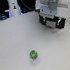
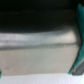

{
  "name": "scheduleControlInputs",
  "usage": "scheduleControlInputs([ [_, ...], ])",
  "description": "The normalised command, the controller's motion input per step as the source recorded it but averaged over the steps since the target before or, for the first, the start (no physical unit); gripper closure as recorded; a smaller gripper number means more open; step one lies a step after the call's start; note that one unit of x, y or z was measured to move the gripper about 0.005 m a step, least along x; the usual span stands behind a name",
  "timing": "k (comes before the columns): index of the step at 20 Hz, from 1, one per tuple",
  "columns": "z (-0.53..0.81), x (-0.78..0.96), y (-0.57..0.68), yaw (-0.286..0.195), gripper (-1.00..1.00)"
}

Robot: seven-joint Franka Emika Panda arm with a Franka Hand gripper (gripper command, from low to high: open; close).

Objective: Open the kcup holder, insert the kcup into the holder, and close the kcup holder

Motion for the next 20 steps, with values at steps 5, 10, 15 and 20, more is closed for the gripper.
scheduleControlInputs([
  [5, 0.2, 0.93, -0.31, -0.102, 1.0],
  [10, 0.18, 0.92, -0.35, -0.102, 1.0],
  [15, 0.17, 0.91, -0.36, -0.099, 1.0],
  [20, 0.2, 0.54, -0.31, -0.107, -1.0],
])
